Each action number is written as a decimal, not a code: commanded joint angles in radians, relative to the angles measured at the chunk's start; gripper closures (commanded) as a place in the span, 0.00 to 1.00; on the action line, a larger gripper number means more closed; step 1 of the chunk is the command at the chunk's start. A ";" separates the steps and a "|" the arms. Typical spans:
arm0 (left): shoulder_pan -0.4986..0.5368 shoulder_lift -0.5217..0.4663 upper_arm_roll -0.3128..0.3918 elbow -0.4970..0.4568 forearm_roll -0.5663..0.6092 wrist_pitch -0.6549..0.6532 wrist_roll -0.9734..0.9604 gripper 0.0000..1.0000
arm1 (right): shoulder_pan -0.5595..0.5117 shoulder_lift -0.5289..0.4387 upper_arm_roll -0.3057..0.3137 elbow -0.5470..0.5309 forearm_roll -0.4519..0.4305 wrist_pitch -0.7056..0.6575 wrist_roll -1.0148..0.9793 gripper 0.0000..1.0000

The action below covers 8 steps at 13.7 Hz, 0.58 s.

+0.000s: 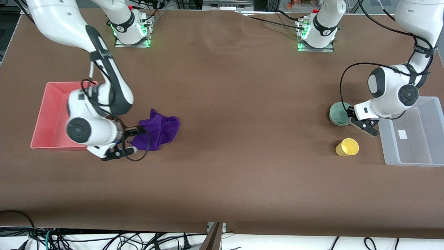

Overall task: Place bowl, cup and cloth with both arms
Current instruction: 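Grasp the green bowl with the left gripper while the right gripper grasps the cloth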

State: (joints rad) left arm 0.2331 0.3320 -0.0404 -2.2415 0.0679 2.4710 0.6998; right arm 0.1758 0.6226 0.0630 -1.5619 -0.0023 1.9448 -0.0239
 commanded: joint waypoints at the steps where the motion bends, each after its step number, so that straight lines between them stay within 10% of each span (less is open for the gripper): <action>1: 0.006 -0.096 -0.003 0.109 0.010 -0.256 0.017 1.00 | 0.039 0.000 -0.003 -0.068 0.013 0.069 0.083 0.00; 5: 0.101 -0.067 0.007 0.437 0.016 -0.639 0.147 1.00 | 0.044 0.017 -0.003 -0.173 0.013 0.189 0.084 0.04; 7: 0.173 -0.025 0.007 0.515 0.054 -0.638 0.237 1.00 | 0.044 0.017 -0.003 -0.184 0.013 0.194 0.065 0.85; 8: 0.211 0.011 0.007 0.554 0.088 -0.632 0.257 1.00 | 0.044 0.017 -0.003 -0.182 0.013 0.191 0.070 1.00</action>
State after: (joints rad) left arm 0.3770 0.2438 -0.0250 -1.7919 0.1053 1.8576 0.8907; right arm 0.2215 0.6594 0.0599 -1.7233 -0.0023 2.1242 0.0526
